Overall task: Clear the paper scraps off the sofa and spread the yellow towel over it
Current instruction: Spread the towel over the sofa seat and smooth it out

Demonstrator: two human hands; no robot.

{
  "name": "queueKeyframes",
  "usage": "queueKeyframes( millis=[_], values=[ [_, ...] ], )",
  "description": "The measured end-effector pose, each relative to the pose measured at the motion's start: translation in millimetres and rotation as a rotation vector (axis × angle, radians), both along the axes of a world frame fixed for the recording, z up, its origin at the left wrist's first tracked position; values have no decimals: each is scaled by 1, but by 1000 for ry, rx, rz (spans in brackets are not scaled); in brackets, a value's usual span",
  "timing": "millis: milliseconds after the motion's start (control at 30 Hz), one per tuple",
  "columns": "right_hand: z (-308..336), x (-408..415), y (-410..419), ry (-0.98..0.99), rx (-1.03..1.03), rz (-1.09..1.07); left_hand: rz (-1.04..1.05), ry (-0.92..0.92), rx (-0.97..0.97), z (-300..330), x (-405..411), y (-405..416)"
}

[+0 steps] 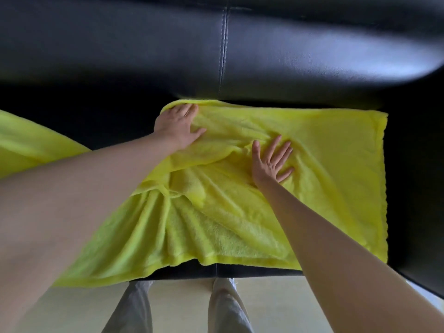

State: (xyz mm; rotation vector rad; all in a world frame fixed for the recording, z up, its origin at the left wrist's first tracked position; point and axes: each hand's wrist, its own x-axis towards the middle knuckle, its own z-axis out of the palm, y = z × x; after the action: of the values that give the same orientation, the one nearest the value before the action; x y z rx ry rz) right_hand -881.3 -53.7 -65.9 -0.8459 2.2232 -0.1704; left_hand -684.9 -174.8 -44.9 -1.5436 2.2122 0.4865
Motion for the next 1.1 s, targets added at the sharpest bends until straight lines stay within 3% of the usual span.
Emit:
queueKeyframes(
  millis=[67, 133, 267, 367, 467, 533, 600, 700, 800, 900, 1100],
  values=[
    [1, 2, -1, 18, 28, -5, -37, 19, 7, -2, 4, -5],
    [2, 5, -2, 47, 60, 0, -28, 193, 5, -1, 5, -4],
    [5, 6, -7, 82, 137, 28, -51, 538, -278, 16, 25, 10],
    [15, 7, -14, 61, 149, -29, 206, 603, -376, 22, 68, 19],
    [32, 23, -22, 164, -7, -126, 481, 529, -145, 23, 121, 24],
    [44, 46, -26, 344, -220, -26, 455, 495, 62, 25, 144, 28],
    [56, 83, -35, 402, -433, 244, 315, 457, 223, 33, 163, 30],
    [62, 136, -53, 266, -573, 734, 185, 407, 398, 38, 166, 35],
    [64, 184, -67, 161, -499, 1050, 147, 420, 401, 42, 170, 36],
    [63, 209, -74, 202, -173, 1231, 205, 384, 373, 44, 180, 35],
    [72, 197, -58, 167, -120, 1105, 144, 237, 482, 50, 216, 41]
  ],
)
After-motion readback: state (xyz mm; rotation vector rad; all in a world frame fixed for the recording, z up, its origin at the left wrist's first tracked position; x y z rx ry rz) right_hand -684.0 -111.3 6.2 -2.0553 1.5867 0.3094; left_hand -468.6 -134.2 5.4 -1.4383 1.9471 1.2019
